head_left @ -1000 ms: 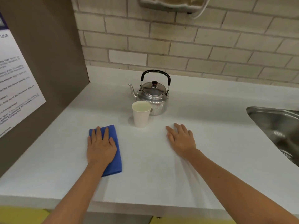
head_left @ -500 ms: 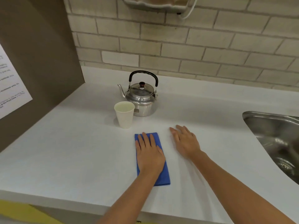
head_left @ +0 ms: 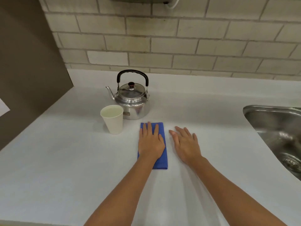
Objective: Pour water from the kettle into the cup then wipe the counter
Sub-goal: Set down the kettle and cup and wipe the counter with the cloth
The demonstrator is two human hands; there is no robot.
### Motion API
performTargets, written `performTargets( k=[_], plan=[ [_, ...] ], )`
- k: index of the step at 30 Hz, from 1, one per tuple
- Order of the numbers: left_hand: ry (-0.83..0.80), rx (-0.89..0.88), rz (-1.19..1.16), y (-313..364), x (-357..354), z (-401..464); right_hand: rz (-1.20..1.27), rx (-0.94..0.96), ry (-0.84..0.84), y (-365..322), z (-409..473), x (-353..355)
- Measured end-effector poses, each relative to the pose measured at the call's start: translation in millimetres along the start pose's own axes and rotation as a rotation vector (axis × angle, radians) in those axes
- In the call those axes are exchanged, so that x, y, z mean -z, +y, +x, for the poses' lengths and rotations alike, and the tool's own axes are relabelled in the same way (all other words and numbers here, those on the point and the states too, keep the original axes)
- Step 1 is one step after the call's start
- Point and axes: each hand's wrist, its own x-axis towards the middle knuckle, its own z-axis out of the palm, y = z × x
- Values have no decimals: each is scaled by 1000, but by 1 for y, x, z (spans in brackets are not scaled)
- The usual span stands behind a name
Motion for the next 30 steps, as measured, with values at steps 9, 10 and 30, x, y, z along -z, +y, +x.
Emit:
performTargets(
  k=[9, 10, 30],
  plan=[
    [-19, 2, 11, 26, 0, 27, 172, -15, 7, 6, 2, 9],
    [-35, -10, 5, 30, 1, 38, 205, -15, 4, 7, 3, 11],
    [-84, 95, 11, 5, 14, -9, 79, -140, 53, -19, -17, -7]
  ],
)
